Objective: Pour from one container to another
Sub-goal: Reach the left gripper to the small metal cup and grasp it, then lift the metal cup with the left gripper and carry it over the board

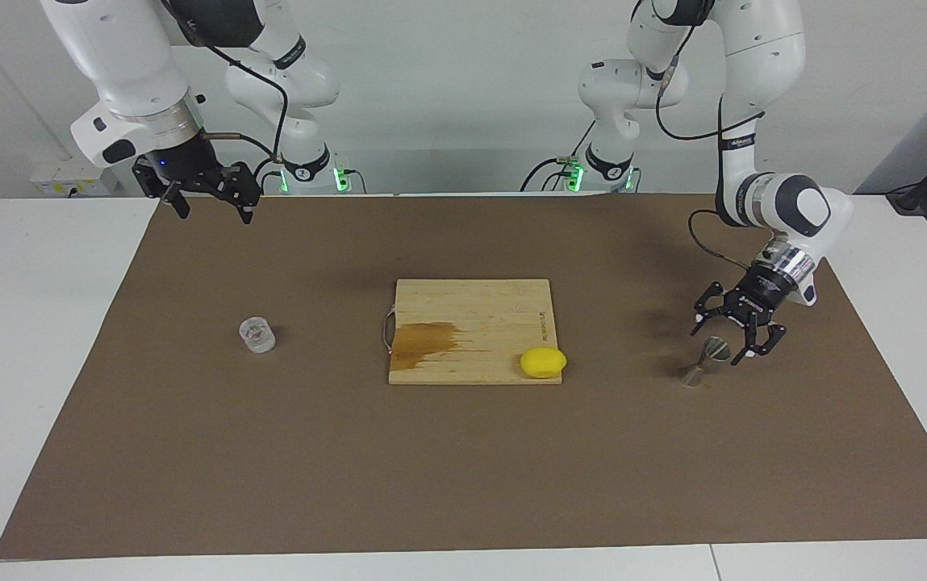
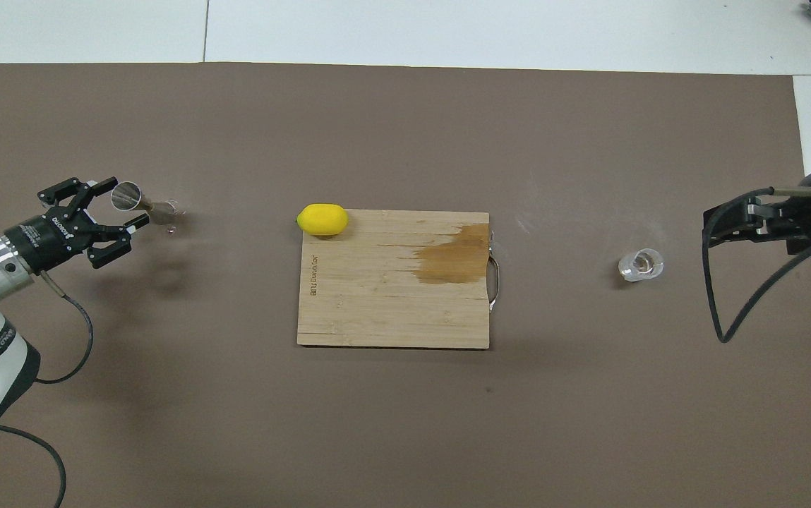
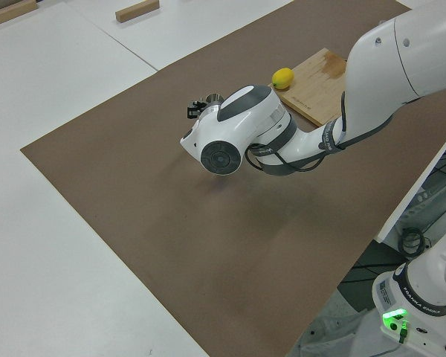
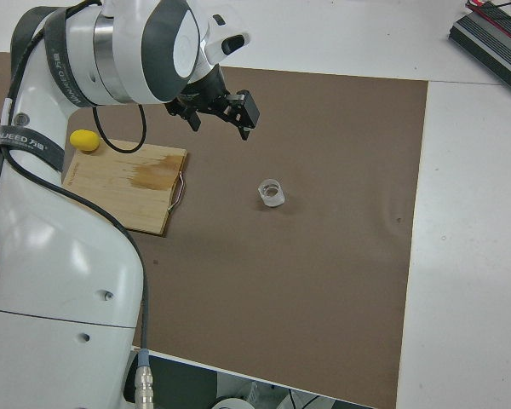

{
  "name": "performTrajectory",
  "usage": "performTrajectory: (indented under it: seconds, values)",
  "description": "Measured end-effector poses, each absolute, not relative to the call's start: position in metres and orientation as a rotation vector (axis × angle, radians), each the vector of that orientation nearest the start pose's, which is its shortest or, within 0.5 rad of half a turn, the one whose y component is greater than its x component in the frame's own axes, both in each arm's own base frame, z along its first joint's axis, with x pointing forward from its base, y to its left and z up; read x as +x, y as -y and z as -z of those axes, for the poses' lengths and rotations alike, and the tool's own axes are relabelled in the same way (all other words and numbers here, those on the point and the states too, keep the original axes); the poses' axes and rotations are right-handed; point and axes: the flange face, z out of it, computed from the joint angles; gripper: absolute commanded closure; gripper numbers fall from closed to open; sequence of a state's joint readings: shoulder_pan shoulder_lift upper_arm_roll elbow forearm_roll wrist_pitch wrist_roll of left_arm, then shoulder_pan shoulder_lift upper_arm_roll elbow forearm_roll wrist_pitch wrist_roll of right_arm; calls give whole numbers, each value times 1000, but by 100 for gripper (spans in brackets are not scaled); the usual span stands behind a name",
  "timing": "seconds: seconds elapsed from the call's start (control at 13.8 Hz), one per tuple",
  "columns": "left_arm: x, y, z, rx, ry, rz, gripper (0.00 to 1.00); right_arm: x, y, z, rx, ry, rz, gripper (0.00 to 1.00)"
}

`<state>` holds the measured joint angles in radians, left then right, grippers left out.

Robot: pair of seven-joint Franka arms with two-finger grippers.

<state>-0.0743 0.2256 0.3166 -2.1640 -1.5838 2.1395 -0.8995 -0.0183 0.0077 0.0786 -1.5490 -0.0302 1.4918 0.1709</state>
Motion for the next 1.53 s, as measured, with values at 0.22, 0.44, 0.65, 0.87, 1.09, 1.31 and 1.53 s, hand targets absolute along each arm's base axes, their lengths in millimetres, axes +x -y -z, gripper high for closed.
performTrajectory:
  seconds: [0.22,0.44,0.65,0.87,1.09,1.31,1.53]
  values:
    - [558,-92,-306,879,-1881,573,29,548,-29,-624,-3172,-178,-97,0]
    - [558,-92,-306,877,-1882,572,87,548,-29,-624,-3172,-178,-97,0]
    - [559,-91,-306,889,-1874,566,100,548,-29,-624,-3172,-178,-97,0]
    - [559,-88,-306,897,-1868,567,100,548,-29,-624,-3172,-178,-96,0]
    - [565,-68,-313,884,-1827,679,100,549,-29,-625,-3171,-179,-75,1]
    - [577,-39,-340,898,-1748,797,100,550,-27,-625,-3168,-226,-66,1]
    - [580,25,-373,984,-1668,871,100,550,-24,-624,-3157,-367,-69,4]
